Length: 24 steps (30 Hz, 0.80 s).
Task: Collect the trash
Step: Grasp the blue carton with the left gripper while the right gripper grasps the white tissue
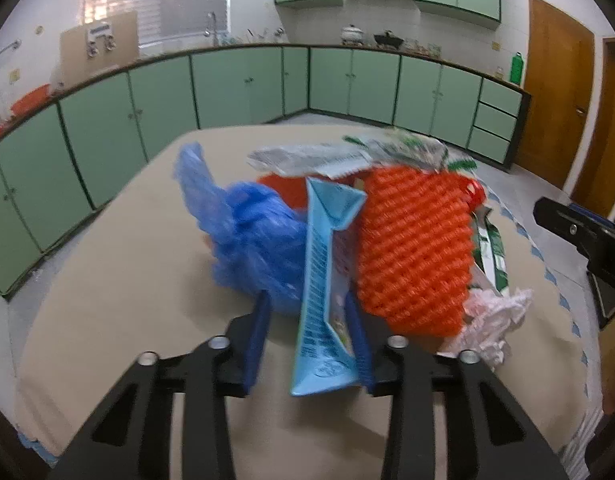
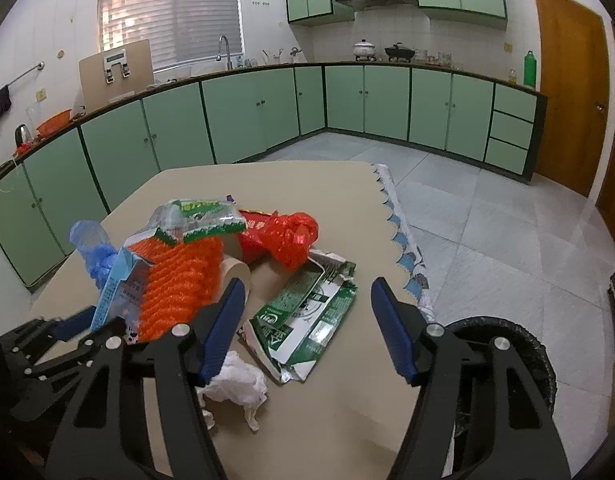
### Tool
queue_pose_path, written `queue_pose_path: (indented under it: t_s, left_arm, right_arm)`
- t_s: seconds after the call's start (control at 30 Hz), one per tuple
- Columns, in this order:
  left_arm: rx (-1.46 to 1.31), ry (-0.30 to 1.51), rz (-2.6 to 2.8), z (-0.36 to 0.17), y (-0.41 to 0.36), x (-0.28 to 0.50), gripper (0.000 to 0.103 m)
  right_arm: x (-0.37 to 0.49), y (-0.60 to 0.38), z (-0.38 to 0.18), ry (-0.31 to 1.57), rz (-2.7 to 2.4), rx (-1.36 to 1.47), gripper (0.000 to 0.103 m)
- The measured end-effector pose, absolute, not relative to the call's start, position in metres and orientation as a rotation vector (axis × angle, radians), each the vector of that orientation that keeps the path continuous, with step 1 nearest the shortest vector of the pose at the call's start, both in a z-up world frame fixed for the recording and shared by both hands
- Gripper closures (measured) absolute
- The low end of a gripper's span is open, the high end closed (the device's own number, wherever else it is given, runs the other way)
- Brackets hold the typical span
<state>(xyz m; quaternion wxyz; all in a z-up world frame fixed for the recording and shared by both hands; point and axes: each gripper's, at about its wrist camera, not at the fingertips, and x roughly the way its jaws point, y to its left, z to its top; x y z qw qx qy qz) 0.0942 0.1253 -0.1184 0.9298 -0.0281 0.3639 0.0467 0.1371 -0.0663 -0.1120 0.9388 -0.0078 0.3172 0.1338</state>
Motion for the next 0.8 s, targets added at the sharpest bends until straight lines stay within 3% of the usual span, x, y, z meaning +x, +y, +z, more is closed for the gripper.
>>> queue_pose_path:
  t_s: [0.07,0.43,0.6,0.8]
  left_arm:
    - [-0.071,0.747,0.073,-0.12,0.124,0.093,0.079]
    - [-0.068,0.716,0.084,-0.112,0.12,0.078,0.092]
    - [-0.067,0.717,0.077,-0.108,0.119,0.071,0.095]
    - [-0.071,0.713,0.074,-0.105,0.118,0.071,0.095]
  right_arm:
    - [0.135,-0.064,-0.114,0.648,0.279,-0.018,0.042]
    - [0.109,-0.046,-0.129,0.678,0.367,0.003,0.047]
    - [0.104,-0.033,-0.141,0.714,0.395,-0.028,0.059]
    - [0.099,-0.027,-0.145,0.736,0.427,-0.068,0.082]
